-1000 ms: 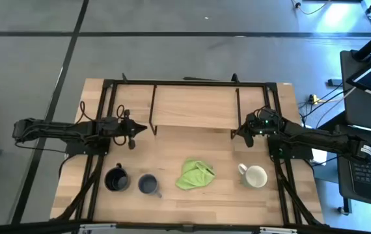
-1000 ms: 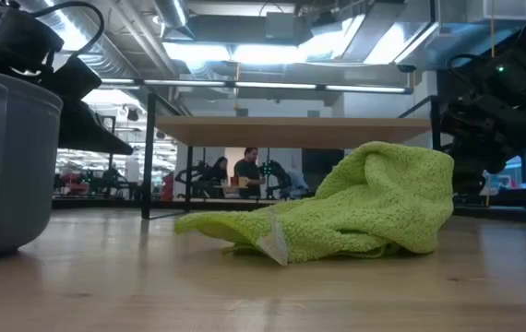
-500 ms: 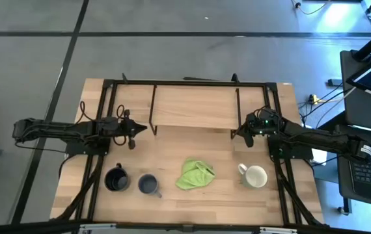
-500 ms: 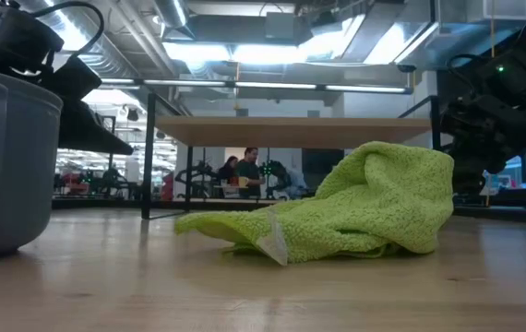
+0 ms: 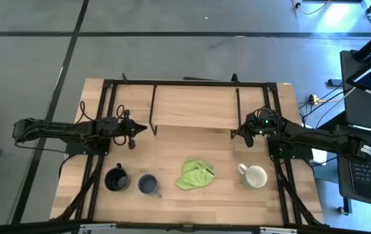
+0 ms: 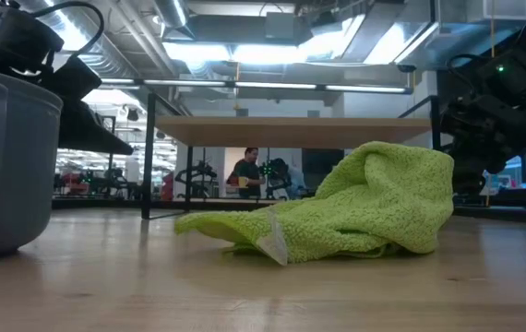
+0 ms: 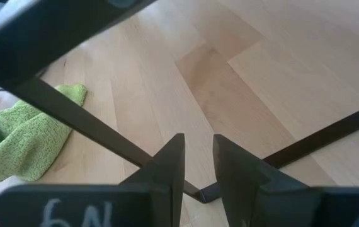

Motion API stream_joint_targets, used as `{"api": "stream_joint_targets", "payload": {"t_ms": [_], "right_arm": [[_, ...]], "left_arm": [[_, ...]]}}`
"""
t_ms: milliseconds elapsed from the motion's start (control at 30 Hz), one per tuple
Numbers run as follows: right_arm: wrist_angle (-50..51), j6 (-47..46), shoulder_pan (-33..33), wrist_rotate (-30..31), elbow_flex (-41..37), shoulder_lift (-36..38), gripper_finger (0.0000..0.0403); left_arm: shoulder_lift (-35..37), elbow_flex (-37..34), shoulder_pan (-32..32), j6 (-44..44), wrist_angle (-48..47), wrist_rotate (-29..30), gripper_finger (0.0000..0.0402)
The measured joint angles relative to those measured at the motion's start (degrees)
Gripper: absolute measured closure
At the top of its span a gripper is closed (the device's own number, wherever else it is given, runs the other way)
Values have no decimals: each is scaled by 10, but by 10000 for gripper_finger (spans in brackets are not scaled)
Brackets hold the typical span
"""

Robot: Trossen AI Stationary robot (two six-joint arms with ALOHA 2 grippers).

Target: Stack small to large cups/mugs on shelf

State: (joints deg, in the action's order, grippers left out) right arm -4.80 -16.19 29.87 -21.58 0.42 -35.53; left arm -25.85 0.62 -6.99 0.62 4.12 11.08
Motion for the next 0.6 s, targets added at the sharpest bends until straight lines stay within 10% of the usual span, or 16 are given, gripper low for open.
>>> {"api": "stream_joint_targets", "payload": {"t_ms": [600], "right_arm": [[-127, -66, -1, 2, 2, 0, 318]], "left_arm": [[0, 0, 0, 0, 0, 0, 388]]}}
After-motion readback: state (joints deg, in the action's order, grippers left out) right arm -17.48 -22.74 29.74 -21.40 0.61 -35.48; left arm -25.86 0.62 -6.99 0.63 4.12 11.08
